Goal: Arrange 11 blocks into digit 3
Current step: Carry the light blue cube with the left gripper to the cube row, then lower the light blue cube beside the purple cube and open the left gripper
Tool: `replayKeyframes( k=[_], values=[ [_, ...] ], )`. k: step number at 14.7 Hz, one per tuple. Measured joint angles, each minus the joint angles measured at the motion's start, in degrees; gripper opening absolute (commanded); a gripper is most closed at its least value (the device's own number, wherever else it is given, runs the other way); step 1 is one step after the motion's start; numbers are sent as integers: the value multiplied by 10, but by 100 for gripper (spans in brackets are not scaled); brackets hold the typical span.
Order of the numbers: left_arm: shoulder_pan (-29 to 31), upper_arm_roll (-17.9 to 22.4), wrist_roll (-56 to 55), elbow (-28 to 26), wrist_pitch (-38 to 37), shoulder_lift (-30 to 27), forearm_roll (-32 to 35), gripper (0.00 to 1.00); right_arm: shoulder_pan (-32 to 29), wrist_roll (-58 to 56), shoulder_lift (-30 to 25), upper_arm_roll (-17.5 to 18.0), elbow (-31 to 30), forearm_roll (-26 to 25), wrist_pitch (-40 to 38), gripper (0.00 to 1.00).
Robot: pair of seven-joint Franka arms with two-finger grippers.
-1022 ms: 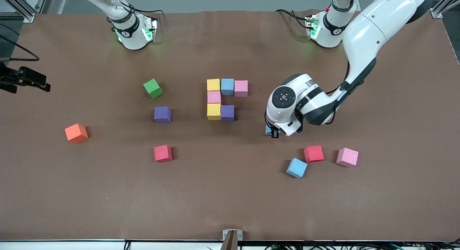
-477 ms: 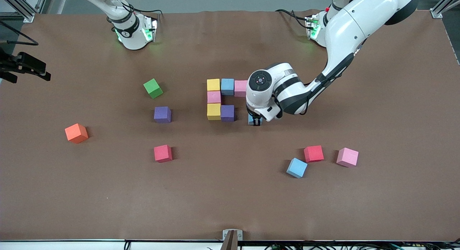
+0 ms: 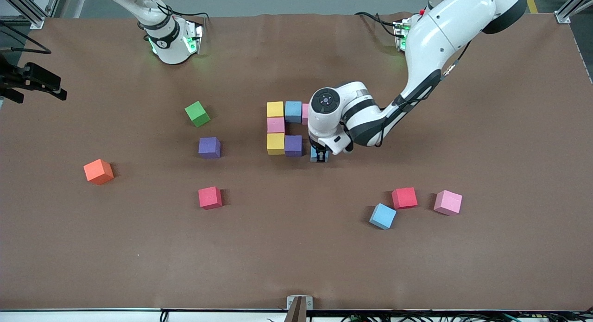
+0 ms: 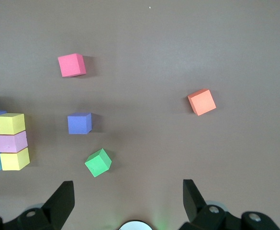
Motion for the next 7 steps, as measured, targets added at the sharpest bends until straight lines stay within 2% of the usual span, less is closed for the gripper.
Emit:
replayKeyframes(
  k=[7],
  values=[
    [-19, 5, -19, 11, 0, 9, 0, 35, 6, 0, -3, 3, -11, 0, 5, 100]
  ],
)
